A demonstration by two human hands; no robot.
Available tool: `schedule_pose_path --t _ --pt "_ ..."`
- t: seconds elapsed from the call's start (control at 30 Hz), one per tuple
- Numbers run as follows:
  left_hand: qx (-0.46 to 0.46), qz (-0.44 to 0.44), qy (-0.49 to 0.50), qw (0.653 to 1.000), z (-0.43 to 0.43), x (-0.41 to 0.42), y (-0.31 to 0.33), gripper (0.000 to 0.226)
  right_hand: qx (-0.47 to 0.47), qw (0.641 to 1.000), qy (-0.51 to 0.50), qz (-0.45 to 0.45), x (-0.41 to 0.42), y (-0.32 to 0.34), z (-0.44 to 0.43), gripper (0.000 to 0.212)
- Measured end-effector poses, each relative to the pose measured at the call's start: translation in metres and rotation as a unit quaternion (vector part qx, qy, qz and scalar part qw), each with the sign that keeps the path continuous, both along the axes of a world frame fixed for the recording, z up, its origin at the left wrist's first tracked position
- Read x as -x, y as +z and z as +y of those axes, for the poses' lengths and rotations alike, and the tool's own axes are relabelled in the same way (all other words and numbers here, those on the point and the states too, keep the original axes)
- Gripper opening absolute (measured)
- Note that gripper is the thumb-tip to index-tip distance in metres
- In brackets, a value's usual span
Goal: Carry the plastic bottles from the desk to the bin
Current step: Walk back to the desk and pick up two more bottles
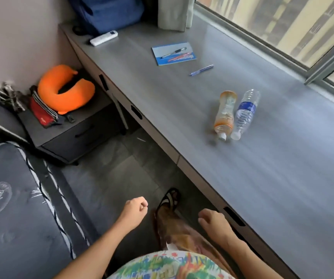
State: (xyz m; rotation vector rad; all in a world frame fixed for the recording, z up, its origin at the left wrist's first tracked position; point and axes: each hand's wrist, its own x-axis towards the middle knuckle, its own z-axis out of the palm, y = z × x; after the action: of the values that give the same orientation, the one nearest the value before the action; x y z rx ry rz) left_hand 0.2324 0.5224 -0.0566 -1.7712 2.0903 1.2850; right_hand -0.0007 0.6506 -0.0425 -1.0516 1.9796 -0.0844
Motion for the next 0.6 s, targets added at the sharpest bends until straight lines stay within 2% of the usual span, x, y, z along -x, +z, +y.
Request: schedule_pose_path --t 0.17,0.3,0.47,0.6 --pt "0.011 0.0 -0.059 0.998 -0.068 0.037 0.011 0.015 0.124 0.987 -0.099 0.021 0.026 0.018 -0.08 0.022" --pt "0.028 0.041 -0.069 0.996 -0.118 0.073 0.023 0.015 0.196 0.949 -0.242 0.054 0.058 0.031 -0.116 0.02" --pt "0.025 0.083 -0.097 0.992 -0.16 0.126 0.039 0.017 0.221 0.886 -0.4 0.073 0.095 0.041 -0.134 0.02" --pt "0.017 0.097 -0.163 0.982 -0.184 0.169 0.046 0.019 0.207 0.86 -0.461 0.077 0.121 0.037 -0.149 0.02"
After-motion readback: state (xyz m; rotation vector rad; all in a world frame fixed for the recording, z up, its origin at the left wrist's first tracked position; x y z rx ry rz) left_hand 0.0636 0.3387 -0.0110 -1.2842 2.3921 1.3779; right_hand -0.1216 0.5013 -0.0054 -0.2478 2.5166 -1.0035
